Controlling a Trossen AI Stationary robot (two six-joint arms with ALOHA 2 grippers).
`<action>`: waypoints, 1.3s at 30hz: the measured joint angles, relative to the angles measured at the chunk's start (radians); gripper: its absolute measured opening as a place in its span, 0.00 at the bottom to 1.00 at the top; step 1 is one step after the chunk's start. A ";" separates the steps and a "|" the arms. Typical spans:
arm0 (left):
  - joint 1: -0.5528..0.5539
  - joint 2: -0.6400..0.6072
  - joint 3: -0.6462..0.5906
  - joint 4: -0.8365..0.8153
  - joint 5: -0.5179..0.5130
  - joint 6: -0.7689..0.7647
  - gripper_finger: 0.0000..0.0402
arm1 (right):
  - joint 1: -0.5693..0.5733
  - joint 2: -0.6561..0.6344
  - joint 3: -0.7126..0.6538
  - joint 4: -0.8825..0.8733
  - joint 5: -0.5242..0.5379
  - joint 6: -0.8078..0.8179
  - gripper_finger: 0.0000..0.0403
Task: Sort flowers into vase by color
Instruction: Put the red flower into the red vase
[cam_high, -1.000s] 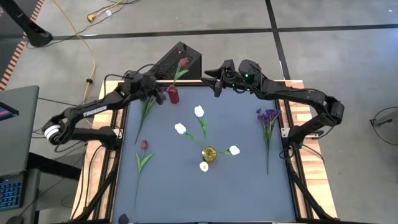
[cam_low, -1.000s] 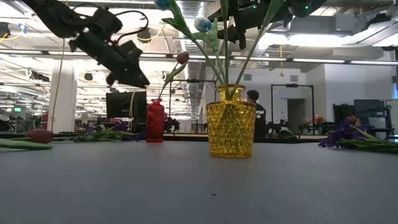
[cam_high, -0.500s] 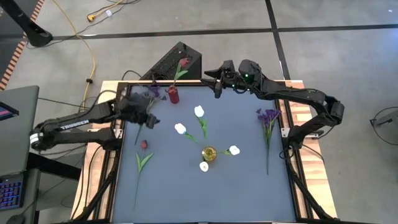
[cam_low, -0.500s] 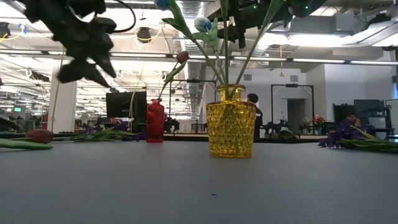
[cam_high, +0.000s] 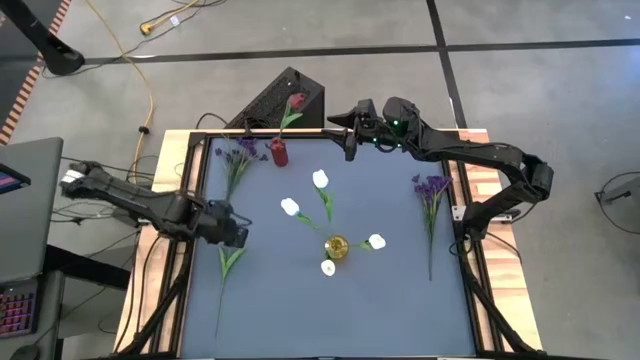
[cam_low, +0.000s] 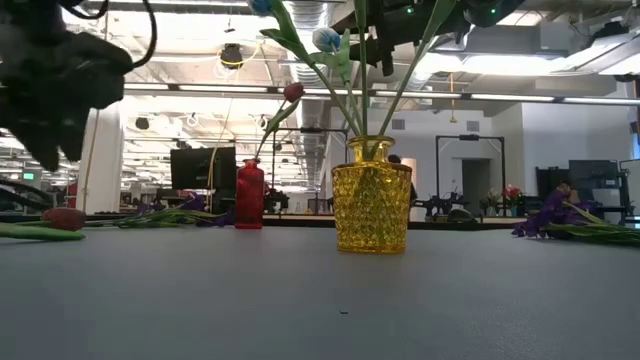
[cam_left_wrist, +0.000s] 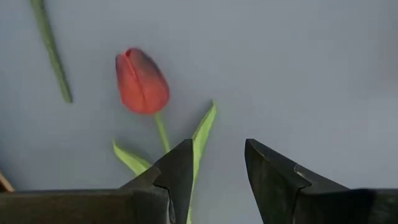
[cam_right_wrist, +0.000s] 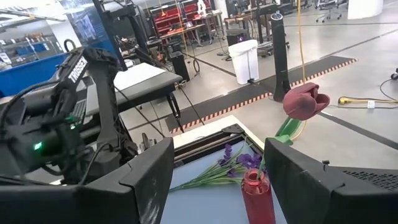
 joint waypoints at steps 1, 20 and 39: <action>-0.015 0.015 0.000 0.002 -0.002 -0.015 0.33 | 0.000 0.000 0.000 0.000 0.000 0.000 0.69; -0.081 0.296 -0.014 0.011 -0.002 -0.060 0.33 | 0.000 0.000 0.000 -0.052 -0.011 -0.002 0.69; -0.078 0.310 -0.077 0.151 -0.054 -0.055 0.08 | 0.014 0.000 0.000 -0.061 -0.020 -0.001 0.69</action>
